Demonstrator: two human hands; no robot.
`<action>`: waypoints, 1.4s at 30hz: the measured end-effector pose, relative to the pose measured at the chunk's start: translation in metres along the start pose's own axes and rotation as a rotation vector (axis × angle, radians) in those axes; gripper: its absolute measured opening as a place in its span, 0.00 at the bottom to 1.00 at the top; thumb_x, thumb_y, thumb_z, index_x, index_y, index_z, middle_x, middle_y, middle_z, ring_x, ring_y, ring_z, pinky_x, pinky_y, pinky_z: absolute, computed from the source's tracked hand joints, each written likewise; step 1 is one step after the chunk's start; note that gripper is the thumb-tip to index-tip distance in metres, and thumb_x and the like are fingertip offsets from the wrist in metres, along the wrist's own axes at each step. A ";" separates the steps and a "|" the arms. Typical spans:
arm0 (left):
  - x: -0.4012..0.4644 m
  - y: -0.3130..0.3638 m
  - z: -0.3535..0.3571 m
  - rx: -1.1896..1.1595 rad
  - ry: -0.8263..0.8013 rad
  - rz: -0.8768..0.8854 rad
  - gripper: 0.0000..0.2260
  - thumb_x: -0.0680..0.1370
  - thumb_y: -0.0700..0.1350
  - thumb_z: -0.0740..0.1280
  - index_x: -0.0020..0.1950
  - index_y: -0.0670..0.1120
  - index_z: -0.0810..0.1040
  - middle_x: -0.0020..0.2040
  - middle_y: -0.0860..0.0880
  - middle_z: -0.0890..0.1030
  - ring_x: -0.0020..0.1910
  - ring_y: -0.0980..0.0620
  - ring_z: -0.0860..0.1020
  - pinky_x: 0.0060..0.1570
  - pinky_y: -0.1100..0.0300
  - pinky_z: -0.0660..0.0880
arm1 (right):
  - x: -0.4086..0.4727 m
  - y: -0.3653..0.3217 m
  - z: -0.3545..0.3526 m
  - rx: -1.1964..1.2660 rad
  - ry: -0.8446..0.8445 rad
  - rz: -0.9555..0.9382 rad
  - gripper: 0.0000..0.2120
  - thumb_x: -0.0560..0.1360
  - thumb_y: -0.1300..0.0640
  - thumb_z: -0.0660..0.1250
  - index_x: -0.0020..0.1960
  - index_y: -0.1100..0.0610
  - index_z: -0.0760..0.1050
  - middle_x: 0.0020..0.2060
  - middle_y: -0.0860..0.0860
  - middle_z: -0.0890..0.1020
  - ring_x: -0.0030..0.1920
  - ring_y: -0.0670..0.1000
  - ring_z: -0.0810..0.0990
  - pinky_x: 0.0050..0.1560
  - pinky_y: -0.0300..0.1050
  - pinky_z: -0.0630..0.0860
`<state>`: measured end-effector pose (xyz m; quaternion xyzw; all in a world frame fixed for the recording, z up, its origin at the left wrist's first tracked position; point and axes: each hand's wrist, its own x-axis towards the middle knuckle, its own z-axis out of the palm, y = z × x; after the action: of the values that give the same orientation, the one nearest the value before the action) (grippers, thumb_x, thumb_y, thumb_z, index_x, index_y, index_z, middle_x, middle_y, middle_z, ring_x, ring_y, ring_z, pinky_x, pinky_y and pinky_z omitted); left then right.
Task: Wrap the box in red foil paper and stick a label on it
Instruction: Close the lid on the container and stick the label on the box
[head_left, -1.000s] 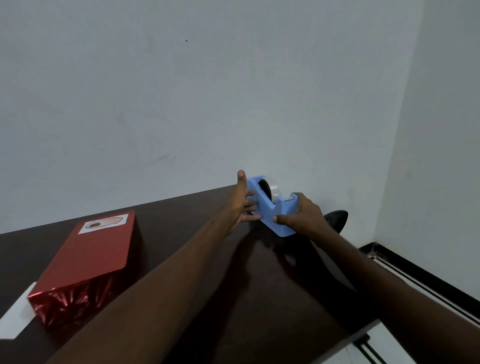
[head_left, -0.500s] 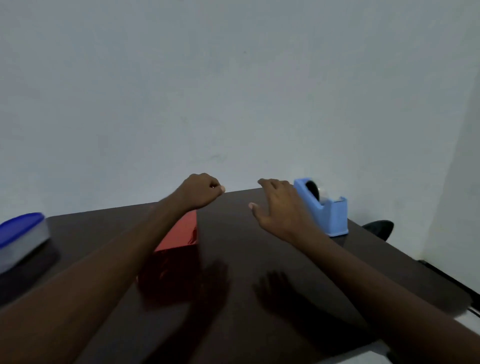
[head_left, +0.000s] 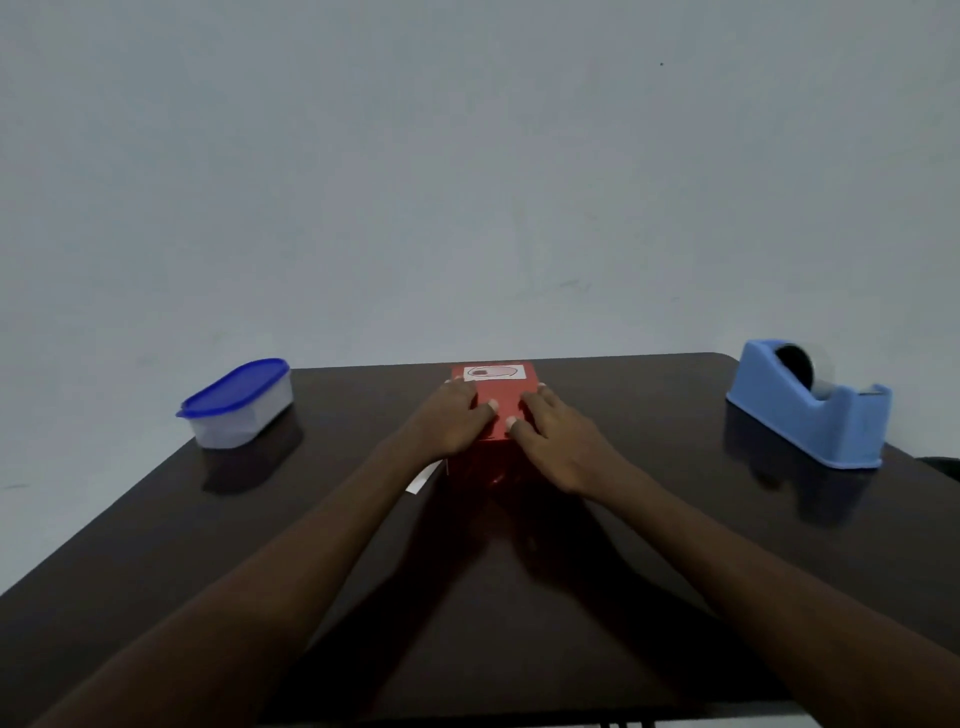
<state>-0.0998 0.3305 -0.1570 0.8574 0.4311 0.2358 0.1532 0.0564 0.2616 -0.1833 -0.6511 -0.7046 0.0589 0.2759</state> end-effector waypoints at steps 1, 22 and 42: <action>0.003 -0.002 0.001 0.004 -0.001 -0.007 0.14 0.83 0.45 0.59 0.62 0.39 0.76 0.63 0.41 0.76 0.59 0.47 0.73 0.48 0.66 0.60 | 0.003 0.002 0.001 0.002 0.009 0.006 0.15 0.82 0.46 0.54 0.59 0.57 0.68 0.60 0.55 0.72 0.56 0.57 0.74 0.52 0.47 0.67; 0.140 -0.063 0.014 0.002 -0.075 -0.072 0.28 0.80 0.62 0.49 0.72 0.48 0.70 0.72 0.47 0.71 0.70 0.46 0.70 0.68 0.53 0.65 | 0.138 0.055 0.011 -0.101 -0.053 0.022 0.23 0.83 0.44 0.52 0.70 0.58 0.66 0.67 0.57 0.72 0.63 0.57 0.73 0.60 0.51 0.69; 0.001 -0.096 -0.038 0.036 -0.335 -0.234 0.14 0.68 0.49 0.75 0.52 0.54 0.79 0.47 0.57 0.74 0.43 0.59 0.73 0.43 0.59 0.72 | 0.104 -0.063 0.010 -0.109 -0.300 -0.164 0.10 0.78 0.51 0.65 0.56 0.54 0.75 0.51 0.50 0.77 0.52 0.50 0.73 0.48 0.44 0.72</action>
<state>-0.1840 0.3894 -0.1697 0.8313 0.5005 0.0629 0.2335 -0.0040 0.3545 -0.1318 -0.5893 -0.7907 0.0946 0.1359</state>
